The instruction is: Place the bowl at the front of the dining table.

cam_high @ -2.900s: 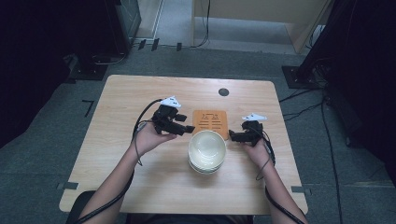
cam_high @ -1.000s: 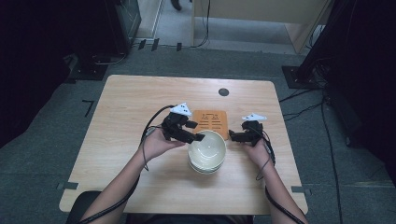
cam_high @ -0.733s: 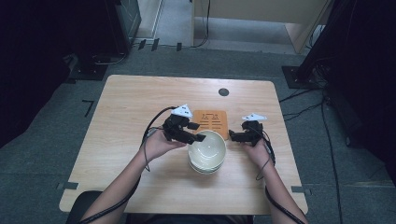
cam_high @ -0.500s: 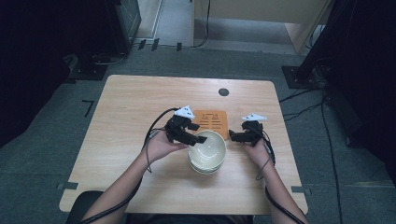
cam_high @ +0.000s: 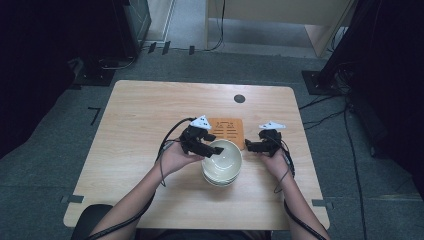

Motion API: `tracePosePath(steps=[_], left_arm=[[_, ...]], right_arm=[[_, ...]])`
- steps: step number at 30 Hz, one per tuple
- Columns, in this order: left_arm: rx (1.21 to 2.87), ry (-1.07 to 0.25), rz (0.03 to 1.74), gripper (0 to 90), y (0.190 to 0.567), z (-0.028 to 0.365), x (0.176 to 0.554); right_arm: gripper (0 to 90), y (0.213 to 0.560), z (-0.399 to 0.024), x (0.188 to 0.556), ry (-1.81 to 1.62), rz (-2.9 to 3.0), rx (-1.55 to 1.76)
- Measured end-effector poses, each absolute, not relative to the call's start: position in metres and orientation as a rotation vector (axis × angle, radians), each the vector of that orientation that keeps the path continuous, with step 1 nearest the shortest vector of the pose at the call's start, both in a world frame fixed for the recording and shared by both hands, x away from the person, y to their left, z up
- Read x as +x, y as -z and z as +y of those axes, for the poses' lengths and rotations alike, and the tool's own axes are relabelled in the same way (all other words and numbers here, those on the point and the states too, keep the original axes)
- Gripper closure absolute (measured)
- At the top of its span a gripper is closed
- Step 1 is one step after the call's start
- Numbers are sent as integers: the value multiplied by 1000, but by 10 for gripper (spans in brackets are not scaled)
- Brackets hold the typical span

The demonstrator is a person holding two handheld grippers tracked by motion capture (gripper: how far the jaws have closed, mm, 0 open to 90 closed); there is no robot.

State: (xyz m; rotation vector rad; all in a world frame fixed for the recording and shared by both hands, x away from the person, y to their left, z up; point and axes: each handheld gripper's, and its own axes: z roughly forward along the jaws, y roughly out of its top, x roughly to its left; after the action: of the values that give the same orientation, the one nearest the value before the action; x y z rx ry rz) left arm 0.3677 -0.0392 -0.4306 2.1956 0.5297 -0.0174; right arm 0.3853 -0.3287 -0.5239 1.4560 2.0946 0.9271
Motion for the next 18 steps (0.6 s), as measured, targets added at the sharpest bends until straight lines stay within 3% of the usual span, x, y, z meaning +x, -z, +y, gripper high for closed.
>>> tracePosePath(steps=[8, 18], left_arm=[[2192, 25, 518, 542, 431, -43, 366], [2215, -14, 509, 795, 431, -44, 365]], right_arm=[[81, 524, -329, 385, -927, 2095, 1455], [81, 524, -329, 385, -927, 2095, 1455]])
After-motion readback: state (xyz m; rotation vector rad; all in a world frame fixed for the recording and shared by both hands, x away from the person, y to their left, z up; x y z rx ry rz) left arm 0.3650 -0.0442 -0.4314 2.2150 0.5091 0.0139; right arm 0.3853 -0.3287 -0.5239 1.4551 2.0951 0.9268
